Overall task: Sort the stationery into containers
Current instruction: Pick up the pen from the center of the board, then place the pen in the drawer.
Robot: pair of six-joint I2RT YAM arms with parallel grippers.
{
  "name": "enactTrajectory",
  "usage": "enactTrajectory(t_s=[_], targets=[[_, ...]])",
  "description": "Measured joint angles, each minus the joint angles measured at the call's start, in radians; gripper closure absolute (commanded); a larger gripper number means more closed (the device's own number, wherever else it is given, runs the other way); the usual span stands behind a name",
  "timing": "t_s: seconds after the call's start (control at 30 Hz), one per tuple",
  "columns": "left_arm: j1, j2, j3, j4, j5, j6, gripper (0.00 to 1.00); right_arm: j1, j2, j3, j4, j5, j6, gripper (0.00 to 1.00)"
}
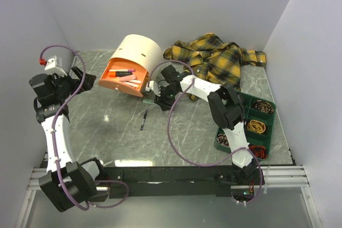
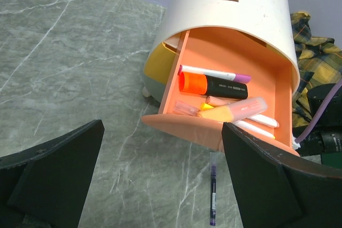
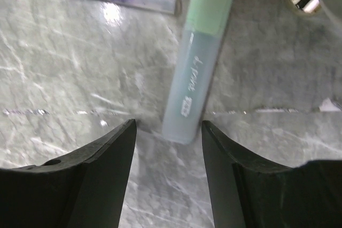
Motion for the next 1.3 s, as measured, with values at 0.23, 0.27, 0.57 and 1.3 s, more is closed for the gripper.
enactTrajectory(t_s=[0.23, 0.27, 0.57, 1.3], targets=[[0.000, 0.005, 0.000, 0.016, 0.000, -0.009, 0.01, 0.022, 0.005, 0.003, 0.019, 0.038, 0.031, 0.45], [0.000, 0.005, 0.000, 0.016, 0.000, -0.009, 0.01, 0.023, 0.005, 0.004, 0.022, 0.044, 0.037, 0.47], [0.000, 0.009, 0.000, 0.031, 0.000, -0.018, 0.01, 0.023, 0.031, 0.052, 0.029, 0.063, 0.058, 0.86], [-0.003, 0.012, 0.000, 0.068, 0.007, -0.066, 0.01, 0.023, -0.561, -0.327, 0.002, 0.016, 0.142, 0.97]])
